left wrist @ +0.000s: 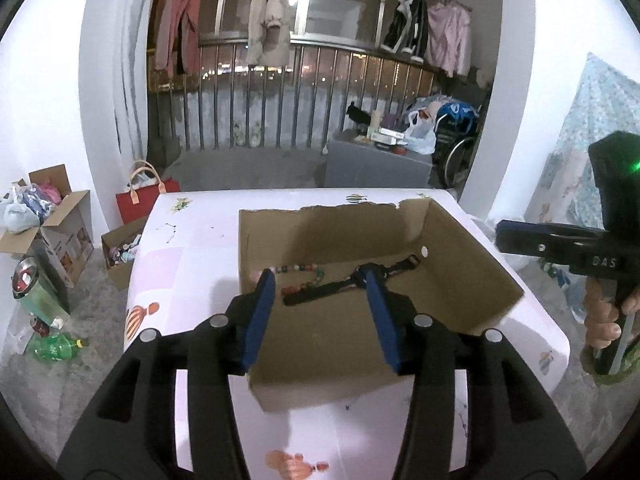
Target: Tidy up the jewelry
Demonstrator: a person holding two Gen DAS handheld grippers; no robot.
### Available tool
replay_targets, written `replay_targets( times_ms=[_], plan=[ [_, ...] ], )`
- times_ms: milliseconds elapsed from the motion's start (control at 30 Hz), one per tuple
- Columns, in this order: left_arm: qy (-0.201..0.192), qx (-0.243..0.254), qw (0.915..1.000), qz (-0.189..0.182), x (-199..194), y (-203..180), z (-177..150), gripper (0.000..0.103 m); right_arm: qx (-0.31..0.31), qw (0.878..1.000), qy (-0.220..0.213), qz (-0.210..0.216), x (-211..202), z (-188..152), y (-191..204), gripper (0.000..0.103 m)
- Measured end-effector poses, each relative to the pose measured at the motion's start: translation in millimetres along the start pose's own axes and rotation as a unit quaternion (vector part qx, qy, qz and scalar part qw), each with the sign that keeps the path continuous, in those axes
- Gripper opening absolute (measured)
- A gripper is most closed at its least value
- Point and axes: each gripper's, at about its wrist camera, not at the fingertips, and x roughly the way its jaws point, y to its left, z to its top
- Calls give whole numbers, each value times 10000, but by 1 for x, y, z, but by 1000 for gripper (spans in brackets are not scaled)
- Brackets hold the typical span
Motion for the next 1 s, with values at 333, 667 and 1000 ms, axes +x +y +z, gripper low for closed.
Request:
replay_targets(
  times_ms=[333,667,1000],
  plan=[
    [126,162,9998,44,-29,-17,-71,47,11,9999,27,-166,-31,-87,6,32],
    [739,905,9930,-177,24,-59,-126,46,122,9967,630,-505,8,-139,0,28],
    [1212,1343,9807,-741,69,-82,-138,24,-150,9960,830,-298,42,-142,-6,18]
  ],
)
